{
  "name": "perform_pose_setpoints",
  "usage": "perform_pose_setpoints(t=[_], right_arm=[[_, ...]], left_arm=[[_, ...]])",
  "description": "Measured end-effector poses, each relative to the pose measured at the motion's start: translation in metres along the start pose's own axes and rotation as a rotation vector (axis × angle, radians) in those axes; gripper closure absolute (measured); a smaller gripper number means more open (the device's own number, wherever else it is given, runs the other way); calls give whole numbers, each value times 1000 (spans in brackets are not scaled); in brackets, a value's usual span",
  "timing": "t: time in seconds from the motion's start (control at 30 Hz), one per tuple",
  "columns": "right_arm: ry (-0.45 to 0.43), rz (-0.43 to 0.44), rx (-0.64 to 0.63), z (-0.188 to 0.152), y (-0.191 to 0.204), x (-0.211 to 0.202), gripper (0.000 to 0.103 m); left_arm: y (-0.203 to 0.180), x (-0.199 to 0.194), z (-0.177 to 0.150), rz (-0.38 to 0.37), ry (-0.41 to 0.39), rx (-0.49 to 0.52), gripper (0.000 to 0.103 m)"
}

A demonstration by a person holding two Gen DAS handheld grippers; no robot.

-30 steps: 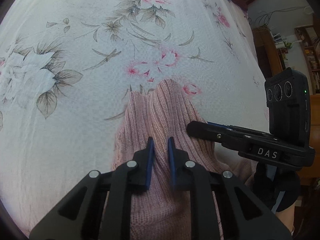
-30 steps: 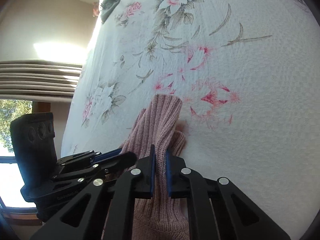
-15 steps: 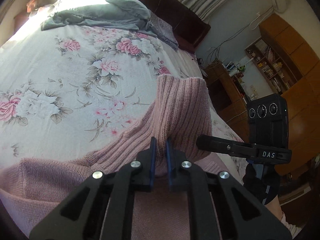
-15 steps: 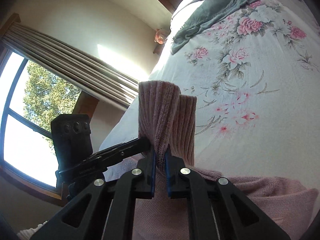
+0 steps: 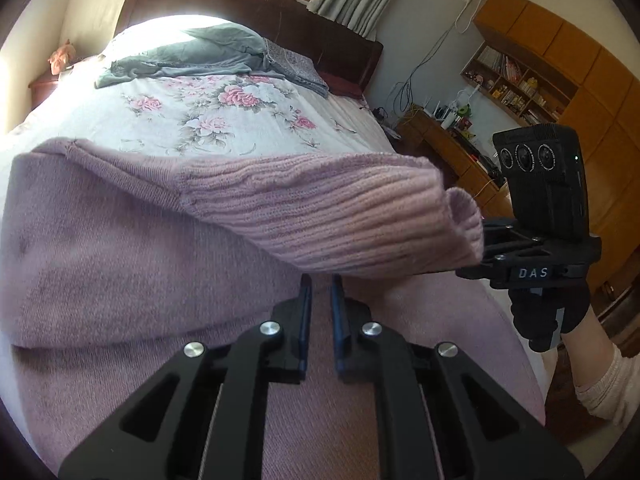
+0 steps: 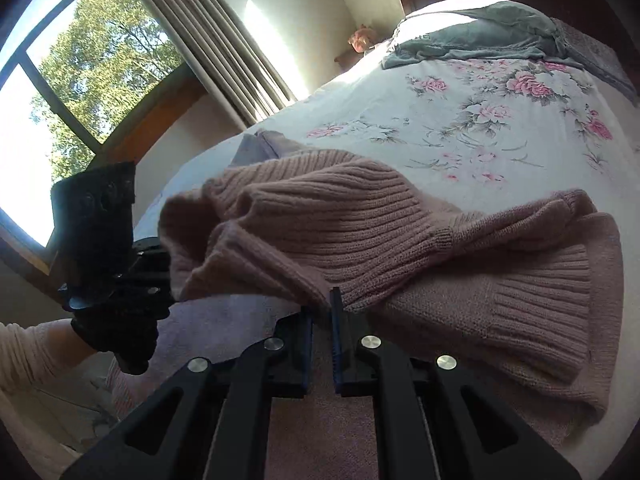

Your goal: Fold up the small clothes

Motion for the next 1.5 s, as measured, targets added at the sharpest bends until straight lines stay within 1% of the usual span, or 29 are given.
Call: perform_pose_setpoints(t=[0.07, 0.1, 0.17, 0.23, 0.33, 0.37, 0.4, 0.47, 0.5, 0.53, 0.6, 0.7, 0.73, 0.8, 0.9, 0.93, 0.97, 1.03, 1.2, 1.3, 1.37, 1.43, 1.5], right_arm=[[7, 8, 30, -6, -7, 8, 95], [4, 6, 36, -7, -8, 9, 95], [-7, 21, 56, -7, -11, 8, 95], [-11, 5, 50, -7, -9, 9, 95], [-5, -18, 44, -9, -6, 10, 93], [-3, -23, 43, -9, -6, 10, 92], [2, -29, 49, -9, -5, 10, 91], [12, -23, 68, -10, -6, 4, 86], [10, -26, 73, -12, -6, -1, 83], [2, -33, 70, -13, -4, -9, 83], [-27, -40, 67, -12, -1, -25, 83], [-72, -6, 96, -1, 3, -38, 83], [-71, 3, 103, 4, 5, -36, 83], [-53, -9, 91, 9, 12, -25, 83], [-4, -33, 96, 8, 16, -2, 83], [11, -54, 101, 8, 15, 5, 83], [29, -84, 104, 6, 13, 13, 83], [71, -137, 123, -1, 6, 28, 86], [65, -102, 194, -11, -11, 40, 86], [49, -80, 225, -12, -11, 34, 86], [24, -49, 258, -14, -10, 20, 82], [-19, -31, 262, -19, -5, -3, 64], [-46, -39, 244, -29, 1, -26, 60]], left_arm=[[6, -11, -2, -8, -28, -38, 97], [9, -20, 3, 5, -57, -44, 97], [9, -31, 20, 28, -82, -32, 97], [8, -33, 43, 32, -104, -28, 94], [0, -15, 71, -9, -72, -19, 90], [-3, -3, 76, -19, -30, -4, 84], [-6, 11, 78, 5, 15, 25, 86], [-9, 32, 71, 40, 91, 83, 87], [-9, 38, 65, 49, 120, 94, 87], [-7, 42, 57, 59, 145, 97, 87], [-5, 38, 42, 81, 144, 113, 87], [-7, 27, 28, 115, 133, 135, 85], [-9, 23, 24, 117, 128, 133, 85], [-15, 16, 17, 108, 119, 133, 80], [-16, 18, 6, 134, 144, 149, 75], [-12, 20, 3, 142, 157, 142, 75], [-8, 23, 0, 149, 171, 132, 73], [0, 26, -6, 136, 180, 100, 72], [10, 33, -14, 120, 180, 54, 70], [10, 31, -12, 120, 179, 27, 70], [9, 22, -10, 123, 178, -2, 70], [7, 5, -13, 152, 169, -13, 63], [4, -18, -21, 174, 160, -19, 62]])
Point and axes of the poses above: each gripper's, at about its wrist camera, not at the fingertips, and x roughly the way its jaws point, y to its left, z to its top, the point moved 3 cm from there along x, roughly the way its jaws point, and after that the axes turned 7 degrees about x, right-handed, at the moved point
